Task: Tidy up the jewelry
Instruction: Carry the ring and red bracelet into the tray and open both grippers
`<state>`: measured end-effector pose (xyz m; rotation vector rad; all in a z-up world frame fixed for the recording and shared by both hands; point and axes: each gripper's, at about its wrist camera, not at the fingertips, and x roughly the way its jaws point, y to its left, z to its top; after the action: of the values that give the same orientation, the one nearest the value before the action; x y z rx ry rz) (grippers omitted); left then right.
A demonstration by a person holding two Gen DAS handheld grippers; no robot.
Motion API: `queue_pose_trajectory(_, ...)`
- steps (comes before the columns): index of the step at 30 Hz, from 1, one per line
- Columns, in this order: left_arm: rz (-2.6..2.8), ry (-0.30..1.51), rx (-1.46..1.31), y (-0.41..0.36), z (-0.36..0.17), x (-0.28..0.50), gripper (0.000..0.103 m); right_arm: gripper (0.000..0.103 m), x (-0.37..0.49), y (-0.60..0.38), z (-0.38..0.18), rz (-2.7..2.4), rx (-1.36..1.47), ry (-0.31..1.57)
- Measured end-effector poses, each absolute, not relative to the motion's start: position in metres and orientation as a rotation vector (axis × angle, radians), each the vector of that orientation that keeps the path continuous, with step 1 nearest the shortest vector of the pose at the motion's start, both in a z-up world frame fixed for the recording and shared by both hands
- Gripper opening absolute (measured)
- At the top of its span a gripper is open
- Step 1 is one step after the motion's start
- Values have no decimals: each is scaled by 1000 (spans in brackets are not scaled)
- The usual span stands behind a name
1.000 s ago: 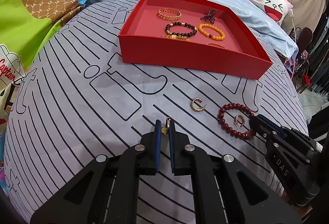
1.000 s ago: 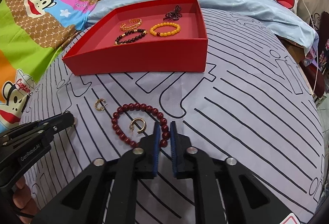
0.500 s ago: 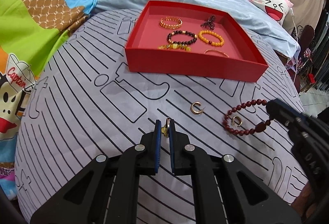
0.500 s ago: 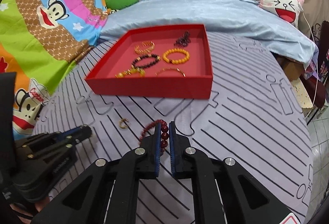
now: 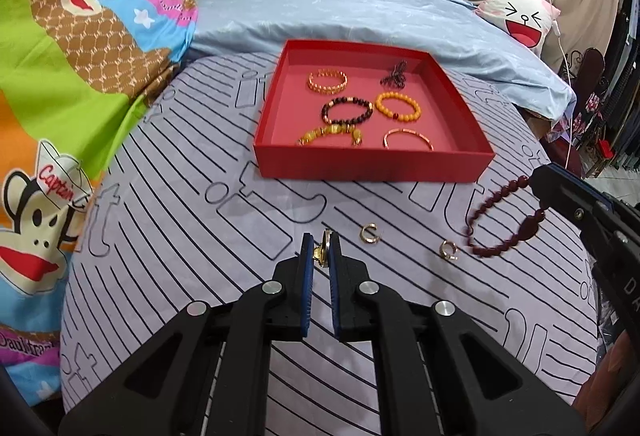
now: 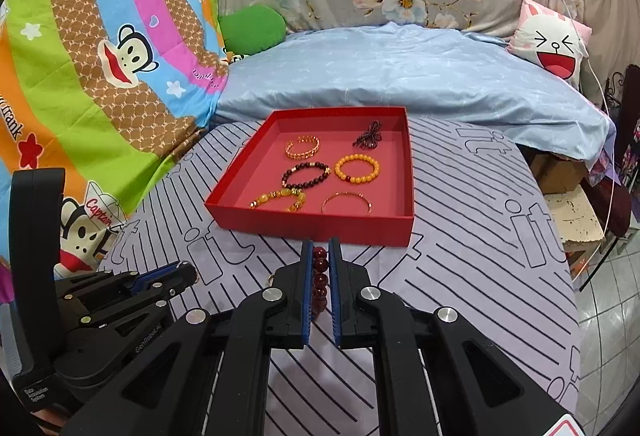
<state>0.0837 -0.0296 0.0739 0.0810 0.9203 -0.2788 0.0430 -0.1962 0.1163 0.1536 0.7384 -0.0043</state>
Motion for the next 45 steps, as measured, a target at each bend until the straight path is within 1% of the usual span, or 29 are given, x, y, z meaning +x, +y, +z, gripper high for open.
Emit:
queue_pose_trajectory(10, -273, 876, 84, -27, 101, 115, 7, 7, 73, -213, 128, -26, 133, 719)
queue_pose_trajectory(22, -343, 845, 31, -58, 120, 190, 7, 8, 154, -212, 128, 5, 122, 707)
queue_pose_trajectory(30, -351, 877, 41, -82, 100, 239, 7, 8, 202, -214, 105, 21, 151, 745)
queue_pose_trajectory(38, -344, 963, 64, -95, 55, 280, 7, 8, 237, -225, 63, 17, 172, 824)
queue_pose_trajectory(45, -315, 995, 88, -97, 28, 289, 8, 8, 242, -236, 34, -7, 181, 894)
